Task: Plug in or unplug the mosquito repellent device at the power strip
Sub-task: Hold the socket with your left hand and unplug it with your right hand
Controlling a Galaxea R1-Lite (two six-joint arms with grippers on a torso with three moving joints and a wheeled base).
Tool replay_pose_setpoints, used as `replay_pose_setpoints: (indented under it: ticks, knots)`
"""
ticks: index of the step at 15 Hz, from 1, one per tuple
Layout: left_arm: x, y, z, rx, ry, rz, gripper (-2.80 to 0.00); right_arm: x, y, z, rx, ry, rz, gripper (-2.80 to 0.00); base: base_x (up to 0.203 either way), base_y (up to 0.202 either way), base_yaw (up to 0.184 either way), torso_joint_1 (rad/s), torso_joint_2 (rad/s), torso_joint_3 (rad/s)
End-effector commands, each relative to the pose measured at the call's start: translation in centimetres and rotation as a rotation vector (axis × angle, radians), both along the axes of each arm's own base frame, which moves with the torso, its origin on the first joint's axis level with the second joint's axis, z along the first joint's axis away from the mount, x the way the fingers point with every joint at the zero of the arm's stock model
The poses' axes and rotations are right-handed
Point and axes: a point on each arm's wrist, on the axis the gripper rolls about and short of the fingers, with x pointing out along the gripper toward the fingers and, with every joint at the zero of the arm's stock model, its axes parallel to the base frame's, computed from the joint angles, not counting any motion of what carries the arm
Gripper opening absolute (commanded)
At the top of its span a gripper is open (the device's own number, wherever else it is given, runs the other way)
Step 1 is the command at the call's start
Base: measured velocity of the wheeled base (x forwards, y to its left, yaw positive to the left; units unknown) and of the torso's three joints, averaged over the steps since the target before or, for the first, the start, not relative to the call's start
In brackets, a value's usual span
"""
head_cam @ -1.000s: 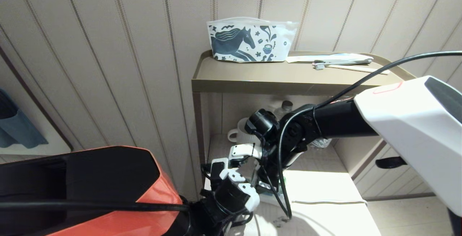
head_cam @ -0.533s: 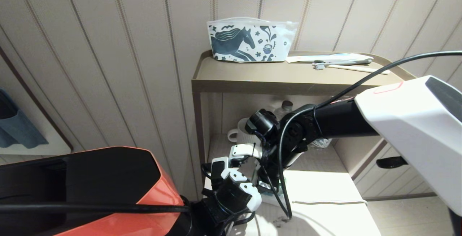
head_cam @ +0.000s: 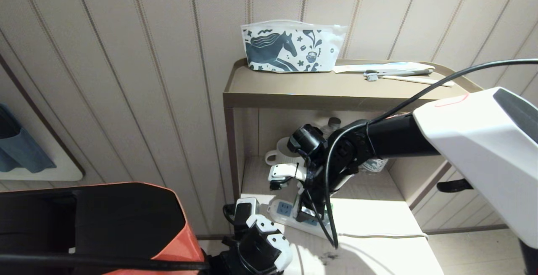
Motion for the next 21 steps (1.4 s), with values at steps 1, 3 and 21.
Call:
replay_pose_setpoints:
  ticks: [1,3,21]
  knots:
    - [-1.0,0.0,0.0,0.005,0.005,-0.02,-2.8,0.0,0.0,0.1,0.002,-0.005,0.002,-2.8,0.0,0.0,0.0,0.0,0.0,0.0]
    - [-1.7,-0.5,0.5,0.005,-0.013,-0.057,-2.8,0.1,0.1,0.1,0.006,-0.013,0.001,-2.8,0.0,0.0,0.0,0.0,0.0,0.0]
    - [2.6,-3.8,-1.1,-0.037,-0.144,0.02,-2.8,0.1,0.2,0.2,0.016,-0.016,-0.011,-2.8,0.0,0.0,0.0,0.0,0.0,0.0]
